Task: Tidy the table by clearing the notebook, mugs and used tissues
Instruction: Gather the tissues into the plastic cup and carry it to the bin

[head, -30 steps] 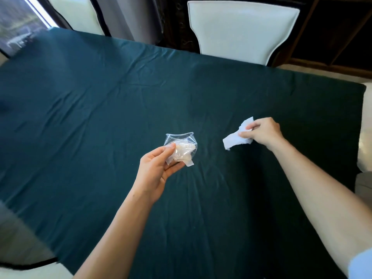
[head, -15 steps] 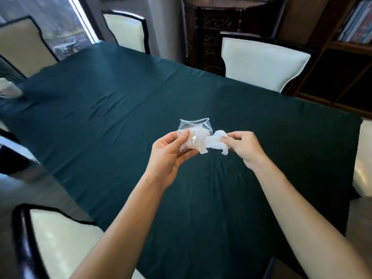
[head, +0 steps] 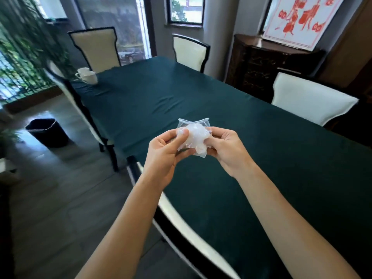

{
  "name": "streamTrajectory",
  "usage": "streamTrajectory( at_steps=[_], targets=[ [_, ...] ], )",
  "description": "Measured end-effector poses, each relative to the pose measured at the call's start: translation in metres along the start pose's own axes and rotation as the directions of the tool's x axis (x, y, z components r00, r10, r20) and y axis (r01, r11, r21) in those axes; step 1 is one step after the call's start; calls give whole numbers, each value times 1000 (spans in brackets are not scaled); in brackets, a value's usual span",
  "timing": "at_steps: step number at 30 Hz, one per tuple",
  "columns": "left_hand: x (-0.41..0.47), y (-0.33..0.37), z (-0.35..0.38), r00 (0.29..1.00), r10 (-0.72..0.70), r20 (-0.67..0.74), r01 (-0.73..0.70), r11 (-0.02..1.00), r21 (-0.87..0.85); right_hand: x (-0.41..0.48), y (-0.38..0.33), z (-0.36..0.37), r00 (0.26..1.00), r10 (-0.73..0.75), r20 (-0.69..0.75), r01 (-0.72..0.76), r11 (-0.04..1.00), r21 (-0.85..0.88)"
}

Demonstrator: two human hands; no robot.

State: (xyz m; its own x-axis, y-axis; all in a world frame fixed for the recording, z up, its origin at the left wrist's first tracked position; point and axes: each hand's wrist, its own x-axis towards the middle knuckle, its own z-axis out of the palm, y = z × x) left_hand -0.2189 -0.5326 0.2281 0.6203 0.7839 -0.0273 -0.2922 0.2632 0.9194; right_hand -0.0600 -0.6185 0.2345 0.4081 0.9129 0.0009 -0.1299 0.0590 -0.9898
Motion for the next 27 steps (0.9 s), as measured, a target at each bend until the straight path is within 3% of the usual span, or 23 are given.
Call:
streamTrajectory(
  at_steps=[9,13,22,27],
  targets=[
    [-89,73,-200,952,128,-277,-120,992,45,0,28,231,956,87,282,-135,979,153],
    [-120,96,-264,912,166,-376,-165,986,34,3,39,307,908,128,400,-192,974,123],
    [-132,113,-360,877,188,-442,-195,980,30,33,60,397,811,87,579,-129,991,31],
    [-100,113,-393,843,220,-492,-203,975,88,76,80,420,828,92,554,-116,993,9]
  ],
)
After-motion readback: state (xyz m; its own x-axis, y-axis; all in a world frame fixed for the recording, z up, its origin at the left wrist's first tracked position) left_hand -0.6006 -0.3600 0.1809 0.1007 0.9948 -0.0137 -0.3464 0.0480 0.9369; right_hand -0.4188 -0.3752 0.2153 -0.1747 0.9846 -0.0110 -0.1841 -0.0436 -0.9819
